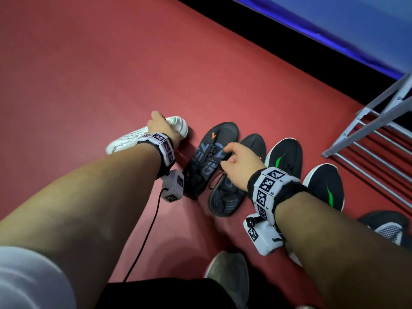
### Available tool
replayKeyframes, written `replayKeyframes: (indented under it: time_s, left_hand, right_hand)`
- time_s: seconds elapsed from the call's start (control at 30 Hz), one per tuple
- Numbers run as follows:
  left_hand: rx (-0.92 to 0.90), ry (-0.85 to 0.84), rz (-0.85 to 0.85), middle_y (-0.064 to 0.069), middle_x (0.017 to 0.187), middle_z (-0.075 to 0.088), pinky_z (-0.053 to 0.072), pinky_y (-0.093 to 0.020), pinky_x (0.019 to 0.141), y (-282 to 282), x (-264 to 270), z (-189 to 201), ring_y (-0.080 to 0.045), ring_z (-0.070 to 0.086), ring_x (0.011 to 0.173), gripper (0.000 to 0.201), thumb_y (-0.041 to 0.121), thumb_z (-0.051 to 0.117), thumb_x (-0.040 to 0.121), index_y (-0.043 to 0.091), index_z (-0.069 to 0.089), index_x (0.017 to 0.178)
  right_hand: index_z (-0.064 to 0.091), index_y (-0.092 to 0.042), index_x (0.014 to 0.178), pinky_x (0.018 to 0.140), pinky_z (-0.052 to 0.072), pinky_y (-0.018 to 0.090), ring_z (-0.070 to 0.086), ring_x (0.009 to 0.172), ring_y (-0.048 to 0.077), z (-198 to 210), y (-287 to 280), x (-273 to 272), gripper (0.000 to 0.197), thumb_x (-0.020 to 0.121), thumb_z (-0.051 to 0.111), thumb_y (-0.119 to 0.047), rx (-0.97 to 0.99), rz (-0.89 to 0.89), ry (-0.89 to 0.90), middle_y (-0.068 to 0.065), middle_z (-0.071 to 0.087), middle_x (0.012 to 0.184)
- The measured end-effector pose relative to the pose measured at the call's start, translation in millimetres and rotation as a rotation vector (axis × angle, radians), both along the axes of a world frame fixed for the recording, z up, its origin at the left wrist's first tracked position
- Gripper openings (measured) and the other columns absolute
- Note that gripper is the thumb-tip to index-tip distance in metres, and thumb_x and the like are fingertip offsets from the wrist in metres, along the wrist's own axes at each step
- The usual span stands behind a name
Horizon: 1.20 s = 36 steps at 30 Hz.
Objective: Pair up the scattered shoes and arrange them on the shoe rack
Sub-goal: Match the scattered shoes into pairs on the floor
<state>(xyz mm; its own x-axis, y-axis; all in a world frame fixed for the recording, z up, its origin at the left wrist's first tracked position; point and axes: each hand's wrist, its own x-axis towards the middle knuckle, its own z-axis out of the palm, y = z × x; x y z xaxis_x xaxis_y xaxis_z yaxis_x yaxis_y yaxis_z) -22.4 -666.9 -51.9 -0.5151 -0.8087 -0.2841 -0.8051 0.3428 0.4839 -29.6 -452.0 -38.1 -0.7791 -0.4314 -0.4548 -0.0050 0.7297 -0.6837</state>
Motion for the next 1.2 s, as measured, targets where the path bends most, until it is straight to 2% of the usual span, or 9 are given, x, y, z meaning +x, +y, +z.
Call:
replayKeyframes:
  time_s: [0.17, 0.3, 0.5, 0.57, 0.7, 0.83, 1.0, 1.13, 1.2]
  left_hand:
    - [0.004, -0.047, -0.094, -0.012, 0.110, 0.061, 0.051, -0.048, 0.089, 24.5, -0.3, 28.2, -0.036, 0.059, 0.102, 0.074, 0.039, 0.086, 0.064, 0.013, 0.041, 0.116]
    - [-0.037, -0.036, -0.367, -0.008, 0.109, 0.066, 0.051, -0.038, 0.089, 59.2, -3.1, 55.0, -0.030, 0.061, 0.101, 0.058, 0.041, 0.083, 0.066, 0.014, 0.059, 0.111]
    - [0.034, 0.142, -0.594, 0.000, 0.101, 0.062, 0.051, -0.035, 0.088, 121.4, 1.7, 101.8, -0.023, 0.059, 0.096, 0.054, 0.040, 0.084, 0.066, 0.017, 0.058, 0.107]
    - [0.037, 0.169, -0.664, 0.001, 0.094, 0.063, 0.052, -0.035, 0.081, 145.2, 6.0, 115.8, -0.024, 0.060, 0.090, 0.048, 0.042, 0.084, 0.065, 0.018, 0.057, 0.097]
    - [0.036, 0.195, -0.826, 0.001, 0.081, 0.059, 0.042, -0.029, 0.064, 197.7, 16.1, 138.8, -0.022, 0.058, 0.080, 0.041, 0.040, 0.082, 0.063, 0.019, 0.052, 0.084]
    - [0.048, 0.222, -0.964, 0.002, 0.078, 0.056, 0.039, -0.029, 0.059, 242.5, 24.9, 152.4, -0.020, 0.055, 0.074, 0.042, 0.038, 0.082, 0.064, 0.021, 0.046, 0.076]
    - [0.106, 0.229, -1.152, 0.002, 0.077, 0.057, 0.040, -0.027, 0.056, 294.8, 32.5, 176.8, -0.016, 0.054, 0.069, 0.043, 0.033, 0.085, 0.064, 0.020, 0.047, 0.076]
    - [0.105, 0.218, -1.299, -0.003, 0.081, 0.061, 0.042, -0.029, 0.058, 338.1, 35.5, 196.5, -0.021, 0.057, 0.074, 0.039, 0.030, 0.084, 0.065, 0.015, 0.052, 0.080]
    - [0.097, 0.213, -1.350, 0.002, 0.075, 0.056, 0.037, -0.027, 0.053, 361.8, 39.8, 201.2, -0.017, 0.053, 0.069, 0.039, 0.031, 0.083, 0.065, 0.019, 0.048, 0.075]
  right_hand:
    - [0.053, -0.023, 0.125, 0.078, 0.056, 0.037, 0.069, 0.076, 0.023, 15.8, 25.8, 4.7, 0.035, 0.091, 0.056, -0.027, -0.011, -0.096, 0.008, 0.002, 0.068, 0.085]
    - [0.055, -0.022, 0.118, 0.082, 0.054, 0.042, 0.069, 0.079, 0.025, 35.7, 49.4, 9.6, 0.029, 0.091, 0.055, -0.033, -0.019, -0.174, 0.063, -0.001, 0.066, 0.087]
    - [0.057, -0.014, 0.107, 0.080, 0.055, 0.045, 0.068, 0.075, 0.032, 76.1, 96.1, 23.0, 0.026, 0.091, 0.055, -0.034, 0.013, -0.289, 0.151, 0.010, 0.066, 0.085]
    - [0.054, -0.020, 0.111, 0.081, 0.055, 0.043, 0.069, 0.078, 0.028, 86.7, 114.0, 30.0, 0.026, 0.092, 0.054, -0.038, 0.027, -0.328, 0.153, 0.001, 0.064, 0.086]
    - [0.047, -0.026, 0.118, 0.070, 0.055, 0.036, 0.069, 0.078, 0.022, 108.3, 150.1, 45.5, 0.032, 0.092, 0.051, -0.044, 0.041, -0.403, 0.177, 0.000, 0.067, 0.089]
    - [0.044, -0.021, 0.119, 0.055, 0.046, 0.029, 0.070, 0.075, 0.024, 126.3, 189.3, 61.9, 0.035, 0.092, 0.052, -0.042, 0.014, -0.547, 0.192, -0.001, 0.061, 0.086]
    - [0.038, -0.030, 0.137, 0.048, 0.045, 0.026, 0.072, 0.072, 0.025, 151.1, 242.5, 84.1, 0.045, 0.095, 0.047, -0.043, -0.009, -0.658, 0.183, -0.014, 0.053, 0.086]
    - [0.040, -0.030, 0.139, 0.042, 0.043, 0.021, 0.072, 0.072, 0.024, 172.5, 280.2, 99.2, 0.043, 0.098, 0.043, -0.042, -0.044, -0.742, 0.166, -0.002, 0.063, 0.096]
    - [0.043, -0.028, 0.136, 0.043, 0.045, 0.023, 0.073, 0.072, 0.025, 175.2, 300.2, 107.1, 0.040, 0.098, 0.043, -0.042, -0.044, -0.810, 0.151, 0.001, 0.064, 0.095]
